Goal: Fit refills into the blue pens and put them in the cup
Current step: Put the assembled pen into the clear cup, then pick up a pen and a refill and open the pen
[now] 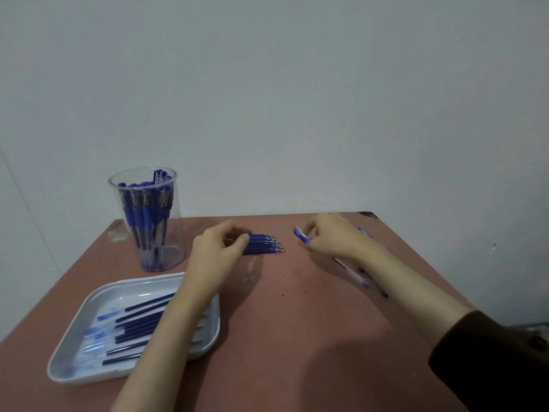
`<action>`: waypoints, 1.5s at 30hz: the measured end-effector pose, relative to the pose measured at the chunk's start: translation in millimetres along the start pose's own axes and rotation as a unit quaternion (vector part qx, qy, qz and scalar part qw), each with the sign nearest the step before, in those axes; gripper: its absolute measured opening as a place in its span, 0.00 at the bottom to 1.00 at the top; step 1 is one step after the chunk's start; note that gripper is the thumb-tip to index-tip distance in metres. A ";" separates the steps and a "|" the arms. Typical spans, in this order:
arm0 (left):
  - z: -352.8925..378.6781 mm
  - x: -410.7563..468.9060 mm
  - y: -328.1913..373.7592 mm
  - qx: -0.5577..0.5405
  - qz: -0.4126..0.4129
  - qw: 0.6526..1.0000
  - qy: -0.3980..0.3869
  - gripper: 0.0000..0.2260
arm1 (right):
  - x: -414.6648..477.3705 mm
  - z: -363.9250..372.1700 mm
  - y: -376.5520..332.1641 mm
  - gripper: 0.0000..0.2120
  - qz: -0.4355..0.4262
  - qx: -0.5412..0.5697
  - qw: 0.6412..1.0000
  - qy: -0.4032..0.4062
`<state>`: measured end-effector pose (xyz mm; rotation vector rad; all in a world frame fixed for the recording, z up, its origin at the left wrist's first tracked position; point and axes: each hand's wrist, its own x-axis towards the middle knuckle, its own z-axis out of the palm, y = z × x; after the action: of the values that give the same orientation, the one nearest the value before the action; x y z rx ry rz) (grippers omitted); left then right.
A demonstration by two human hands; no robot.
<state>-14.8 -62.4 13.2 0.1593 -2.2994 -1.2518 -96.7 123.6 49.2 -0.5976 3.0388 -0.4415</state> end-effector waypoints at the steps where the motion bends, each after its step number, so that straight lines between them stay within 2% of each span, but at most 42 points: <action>1: -0.1 0.6 -0.8 -0.027 -0.007 1.000 0.005 0.09 | -0.4 -0.3 -8.1 0.11 -0.030 0.047 0.998 0.015; 4: -0.7 1.7 -0.9 -0.081 -0.016 0.997 0.008 0.10 | -6.4 8.2 -32.2 0.09 -0.098 0.156 0.982 0.044; 8: -1.4 3.5 -2.6 -0.107 -0.015 0.994 -0.007 0.11 | -18.1 34.3 -47.8 0.11 -0.142 0.134 0.972 0.127; 13: 1.6 4.3 -4.0 -0.109 -0.009 0.994 -0.016 0.08 | -19.2 43.0 -44.0 0.11 -0.141 0.159 0.964 0.160; 22: -0.2 5.5 -1.2 -0.187 -0.042 0.981 -0.008 0.07 | -21.0 39.9 -34.4 0.14 -0.144 0.166 0.966 0.139; 24: -1.1 6.0 -3.4 -0.178 -0.051 0.983 0.009 0.08 | -19.8 39.7 -29.7 0.12 -0.119 0.135 0.977 0.113; 26: -1.8 6.8 -7.0 -0.119 -0.053 0.991 0.021 0.06 | -16.0 40.0 -23.6 0.10 -0.078 0.092 0.987 0.106; 27: -1.9 7.1 -8.1 -0.080 -0.051 0.996 0.003 0.05 | -14.2 39.8 -20.7 0.09 -0.057 0.088 0.988 0.111; 29: -0.5 4.6 -6.9 -0.026 -0.036 0.995 -0.088 0.04 | -11.5 38.9 -17.2 0.07 -0.031 0.116 0.985 0.121; 31: 2.9 -0.3 -2.8 0.011 -0.016 0.982 -0.187 0.02 | -11.4 38.1 -17.0 0.07 -0.022 0.155 0.979 0.128; 34: 4.6 -4.3 0.2 0.047 -0.002 0.963 -0.267 0.02 | -13.5 39.0 -19.5 0.06 -0.033 0.208 0.968 0.140; 42: 4.4 -5.5 -1.9 0.114 0.011 0.944 -0.308 0.05 | -15.0 41.3 -21.4 0.10 -0.074 0.258 0.949 0.165; 44: 3.3 -4.7 -0.2 0.087 0.004 0.957 -0.278 0.07 | -13.4 41.6 -22.8 0.09 -0.056 0.325 0.934 0.138; 45: 3.3 -3.5 1.2 0.032 -0.013 0.969 -0.246 0.05 | -13.2 40.9 -24.2 0.07 -0.046 0.382 0.915 0.119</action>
<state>-13.3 -58.0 11.4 -0.1154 -2.7638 -1.3474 -72.8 96.0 16.1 -0.6476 2.6730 -1.6910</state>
